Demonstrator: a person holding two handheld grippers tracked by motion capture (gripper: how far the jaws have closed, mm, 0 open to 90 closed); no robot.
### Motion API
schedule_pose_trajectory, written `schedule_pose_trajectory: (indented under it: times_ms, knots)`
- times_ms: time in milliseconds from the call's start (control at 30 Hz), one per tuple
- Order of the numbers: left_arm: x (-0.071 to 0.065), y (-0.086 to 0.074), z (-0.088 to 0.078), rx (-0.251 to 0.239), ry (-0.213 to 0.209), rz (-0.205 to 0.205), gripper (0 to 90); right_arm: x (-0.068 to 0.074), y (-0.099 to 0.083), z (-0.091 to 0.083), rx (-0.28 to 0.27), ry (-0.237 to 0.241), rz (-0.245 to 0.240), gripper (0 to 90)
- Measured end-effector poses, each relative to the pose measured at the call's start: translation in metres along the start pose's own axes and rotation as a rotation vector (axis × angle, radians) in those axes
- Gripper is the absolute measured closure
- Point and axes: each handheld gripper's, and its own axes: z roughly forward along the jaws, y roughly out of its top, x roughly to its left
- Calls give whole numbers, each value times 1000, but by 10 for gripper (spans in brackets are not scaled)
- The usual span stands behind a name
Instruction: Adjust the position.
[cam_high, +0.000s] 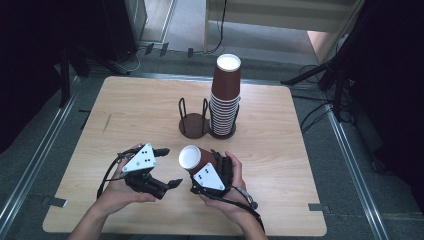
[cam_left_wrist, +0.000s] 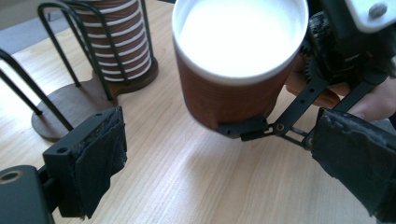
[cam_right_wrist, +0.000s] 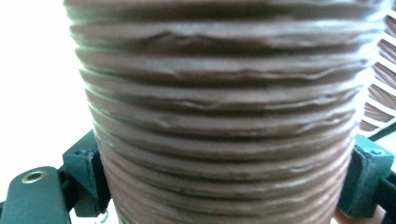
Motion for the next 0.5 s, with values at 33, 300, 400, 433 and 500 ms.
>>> schedule_pose_trajectory:
  times_ms: [33, 300, 400, 433, 500]
  knots:
    - [0, 0, 1, 0, -3, 6, 42, 1, 0, 0, -1, 5, -5, 124]
    - [-11, 1, 7, 42, -33, 85, 59, 9, 0, -4, -35, 84, -71, 125]
    - [-13, 3, 7, 41, -40, 98, 61, 11, 0, -5, -31, 103, -86, 125]
    - [-13, 3, 7, 41, -41, 101, 64, 12, 0, -5, -29, 114, -96, 125]
    - [-13, 3, 7, 40, -45, 103, 66, 13, 0, -6, -30, 132, -108, 124]
